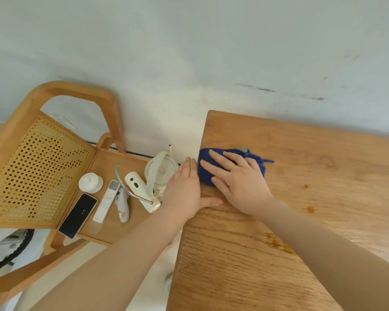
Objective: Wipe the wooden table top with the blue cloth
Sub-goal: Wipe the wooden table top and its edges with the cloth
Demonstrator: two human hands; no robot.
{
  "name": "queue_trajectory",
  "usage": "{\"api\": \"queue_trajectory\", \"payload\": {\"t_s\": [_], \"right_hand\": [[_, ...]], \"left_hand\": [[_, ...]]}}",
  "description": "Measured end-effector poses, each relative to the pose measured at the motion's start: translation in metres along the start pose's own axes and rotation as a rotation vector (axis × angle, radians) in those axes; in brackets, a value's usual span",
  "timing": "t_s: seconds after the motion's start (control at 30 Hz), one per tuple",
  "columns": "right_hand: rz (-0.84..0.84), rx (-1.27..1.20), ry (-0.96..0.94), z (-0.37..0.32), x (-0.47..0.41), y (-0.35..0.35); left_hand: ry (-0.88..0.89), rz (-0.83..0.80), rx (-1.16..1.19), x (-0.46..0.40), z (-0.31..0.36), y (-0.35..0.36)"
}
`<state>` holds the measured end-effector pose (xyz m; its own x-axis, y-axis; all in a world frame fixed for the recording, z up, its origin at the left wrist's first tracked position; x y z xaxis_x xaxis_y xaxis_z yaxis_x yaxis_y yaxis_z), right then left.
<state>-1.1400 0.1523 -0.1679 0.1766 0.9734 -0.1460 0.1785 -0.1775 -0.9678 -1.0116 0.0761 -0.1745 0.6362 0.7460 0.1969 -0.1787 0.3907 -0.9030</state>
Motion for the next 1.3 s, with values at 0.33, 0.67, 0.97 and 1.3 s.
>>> {"api": "queue_trajectory", "payload": {"t_s": [0.33,0.67,0.97,1.3], "right_hand": [[0.057,0.097,0.258,0.059,-0.081,0.017],[-0.02,-0.021,-0.053,0.001,0.03,0.003],[0.102,0.12,0.278,0.09,-0.057,0.006],[-0.013,-0.038,-0.08,0.054,0.054,-0.013]], "left_hand": [[0.007,-0.029,-0.018,0.0,-0.001,0.001],[0.004,-0.039,-0.01,0.001,0.003,-0.002],[0.106,0.107,-0.176,0.015,0.011,-0.002],[0.22,0.076,-0.21,0.029,0.053,-0.005]]}}
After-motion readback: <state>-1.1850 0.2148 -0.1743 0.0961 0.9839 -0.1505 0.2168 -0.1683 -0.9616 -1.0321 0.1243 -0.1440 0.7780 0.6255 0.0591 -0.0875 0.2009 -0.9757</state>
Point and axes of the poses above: each hand's wrist, its own x-axis away from the middle knuckle, its own y-axis out of the palm, z = x × y, the point moved 1 cm from there along -x, towards the middle knuckle, and after that the axes turned 14 degrees about z, right-handed, at the moved point
